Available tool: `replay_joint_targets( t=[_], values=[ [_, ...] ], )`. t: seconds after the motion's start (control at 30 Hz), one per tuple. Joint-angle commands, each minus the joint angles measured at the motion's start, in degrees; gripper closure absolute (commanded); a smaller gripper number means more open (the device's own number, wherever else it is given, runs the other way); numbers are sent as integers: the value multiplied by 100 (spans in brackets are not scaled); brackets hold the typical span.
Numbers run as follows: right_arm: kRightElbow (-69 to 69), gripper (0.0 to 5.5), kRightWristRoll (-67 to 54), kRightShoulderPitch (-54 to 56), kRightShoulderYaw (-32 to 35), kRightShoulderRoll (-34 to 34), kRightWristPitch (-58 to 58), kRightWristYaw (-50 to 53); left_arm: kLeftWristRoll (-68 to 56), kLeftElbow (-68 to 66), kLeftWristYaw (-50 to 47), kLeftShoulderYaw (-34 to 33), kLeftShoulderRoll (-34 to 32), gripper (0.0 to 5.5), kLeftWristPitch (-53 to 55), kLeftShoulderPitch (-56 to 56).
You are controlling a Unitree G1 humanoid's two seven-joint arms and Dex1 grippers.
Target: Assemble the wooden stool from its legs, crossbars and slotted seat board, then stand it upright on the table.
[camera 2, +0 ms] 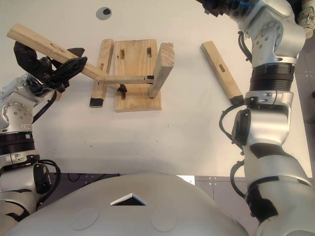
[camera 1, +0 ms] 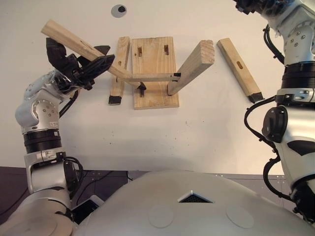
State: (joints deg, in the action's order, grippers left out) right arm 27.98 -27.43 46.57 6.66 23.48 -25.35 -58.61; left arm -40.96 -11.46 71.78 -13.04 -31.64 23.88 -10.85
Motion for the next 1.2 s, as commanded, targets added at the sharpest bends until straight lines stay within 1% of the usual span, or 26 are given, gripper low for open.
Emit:
replay_joint_targets(
  t=[0.03, 0.13, 0.2, 0.33, 0.47, 0.67, 0.9, 1.03, 1.1, 1.2],
  values=[
    [99, 215, 113, 67, -1, 65, 98, 12, 581, -168, 315, 354, -289, 348, -362, 215],
    [97, 215, 151, -3, -11, 45, 145, 23, 1437, -504, 707, 848, -761, 348, -1292, 349],
    [100, 215, 163, -36, -10, 34, 173, 46, 1780, -695, 880, 1121, -983, 348, -1748, 342],
    [48, 215, 168, -105, -7, -4, 201, 112, 2031, -671, 959, 1538, -1189, 349, -2228, 193],
    [-12, 215, 173, -192, -16, -28, 212, 149, 2067, -378, 941, 1761, -1296, 349, -2492, 115],
    [-69, 215, 197, -290, -60, -31, 229, 208, 2029, 174, 768, 1959, -1403, 349, -2416, 7],
    [-100, 215, 275, -378, -130, -22, 307, 237, 2196, 308, 561, 2195, -1509, 349, -2311, -120],
    [-89, 215, 329, -409, -149, -54, 339, 249, 2689, 190, 434, 2839, -1570, 349, -1998, -95],
    [-111, 215, 335, -430, -166, -71, 330, 263, 2688, 2, 516, 3165, -1501, 349, -1735, 1],
    [-116, 215, 339, -423, -241, -142, 279, 270, 2749, -681, 549, 3651, -1220, 349, -1458, 155]
  ],
)
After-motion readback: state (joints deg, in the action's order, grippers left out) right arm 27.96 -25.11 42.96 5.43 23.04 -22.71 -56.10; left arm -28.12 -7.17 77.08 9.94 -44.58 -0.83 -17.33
